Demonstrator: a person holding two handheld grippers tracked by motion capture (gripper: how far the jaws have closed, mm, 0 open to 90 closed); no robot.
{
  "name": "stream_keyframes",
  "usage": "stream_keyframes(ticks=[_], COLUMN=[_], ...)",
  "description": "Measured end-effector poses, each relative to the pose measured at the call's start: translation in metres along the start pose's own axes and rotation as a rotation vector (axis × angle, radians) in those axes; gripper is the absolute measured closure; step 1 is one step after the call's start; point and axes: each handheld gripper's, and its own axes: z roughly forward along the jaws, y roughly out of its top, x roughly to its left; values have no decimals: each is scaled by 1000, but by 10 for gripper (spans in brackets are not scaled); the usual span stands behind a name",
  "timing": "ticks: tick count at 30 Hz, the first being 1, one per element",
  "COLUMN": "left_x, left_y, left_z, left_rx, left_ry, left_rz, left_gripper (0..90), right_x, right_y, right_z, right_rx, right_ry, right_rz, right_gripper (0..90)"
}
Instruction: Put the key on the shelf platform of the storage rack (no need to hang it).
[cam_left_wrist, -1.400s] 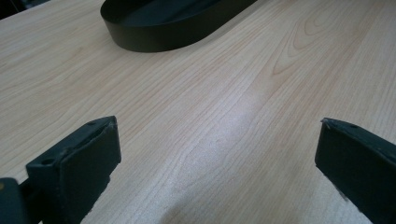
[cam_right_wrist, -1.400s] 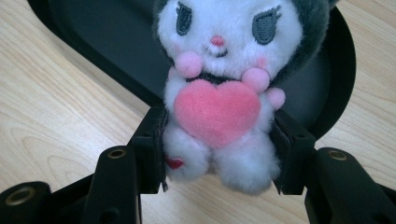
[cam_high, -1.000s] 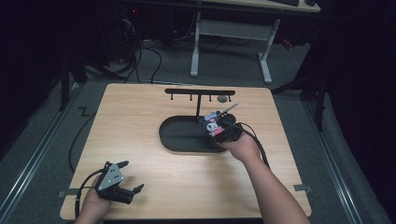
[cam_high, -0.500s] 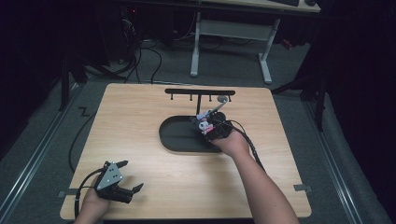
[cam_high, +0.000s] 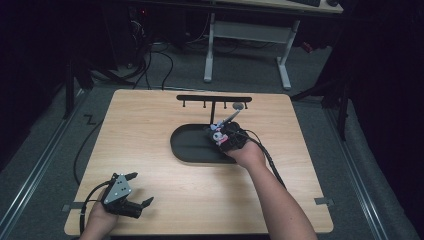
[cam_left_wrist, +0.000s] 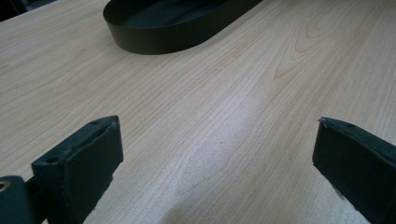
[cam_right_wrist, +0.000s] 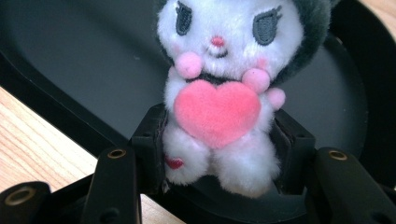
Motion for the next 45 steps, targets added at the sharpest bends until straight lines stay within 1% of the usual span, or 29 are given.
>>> stream_keyframes(ticks=[1, 2, 4, 6, 7, 9, 10, 12, 13, 15, 16, 17, 18, 20, 21, 23, 24, 25, 26, 28, 29, 31, 33, 35, 39, 42, 44, 45], left_x=[0, 0, -1, 0, 0, 0, 0, -1, -1, -2, -2, -2, -2, -2, -2, -2, -1, -1, -1, -1, -1, -1, -1, -1, -1, -1, -2, -2], left_y=[0, 0, 0, 0, 0, 0, 0, 0, 1, 1, 1, 1, 1, 1, 1, 0, 0, 0, 0, 0, 0, 0, 0, 0, 0, 0, 1, 1], left_z=[0, 0, 0, 0, 0, 0, 0, 2, 2, 2, 2, 2, 2, 2, 2, 2, 2, 2, 2, 2, 2, 2, 2, 2, 2, 2, 3, 3], left_rx=[0, 0, -1, -2, -2, -1, -1, 0, 2, 2, 8, 8, 8, 3, 3, 3, 4, 4, 7, 6, 5, 3, 4, 5, 3, 2, 8, 8], left_ry=[0, 0, -1, 2, -1, -1, -1, -3, -3, -5, -6, -6, -5, -2, -2, 1, 4, 4, 4, 4, 4, 3, 3, 3, 3, 4, -2, -2], left_rz=[0, 1, 2, 1, 0, 2, 2, 1, 3, 5, 8, 8, 8, 4, 4, 3, 3, 1, 0, -1, 0, 1, 0, -1, 0, 1, 4, 4], left_gripper=[23, 23, 23, 23, 23, 23, 23, 23, 23, 23, 23, 23, 23, 23, 23, 23, 23, 23, 23, 23, 23, 23, 23, 23, 23, 23, 23, 23], right_x=[0, -1, 0, 0, -1, -3, -3, -4, -4, -6, -7, -7, -7, -8, -8, -8, -7, -5, -5, -4, -4, -3, -3, -4, -5, -5, -4, -4], right_y=[0, -1, -2, -6, -8, -11, -11, -17, -17, -19, -19, -19, -19, -18, -18, -16, -16, -14, -14, -12, -11, -9, -8, -7, -9, -11, -12, -13], right_z=[0, 1, 2, 2, 1, 1, 1, 2, 2, 2, 2, 2, 3, 4, 4, 5, 4, 2, 2, -1, -2, -5, -11, -13, -18, -21, -24, -25], right_rx=[0, -1, 3, 8, 7, 16, 16, 40, 40, 32, 27, 25, 22, 11, 11, 21, 15, -1, -1, -12, -14, -14, -36, -43, -41, -50, -51, -57], right_ry=[0, 3, 1, -1, 8, 9, 9, 1, 1, 14, 18, 15, 15, 23, 23, 41, 35, 33, 33, 23, 19, 14, 22, 25, 21, 23, 13, 11], right_rz=[0, -14, -18, -17, -9, -3, -3, -10, -10, 3, 20, 22, 36, 34, 34, 35, 31, 30, 30, 32, 35, 26, 35, 38, 41, 42, 26, 28], right_gripper=[473, 472, 471, 470, 470, 469, 469, 466, 466, 463, 453, 448, 442, 423, 423, 390, 371, 328, 328, 295, 292, 284, 286, 288, 288, 288, 288, 287])
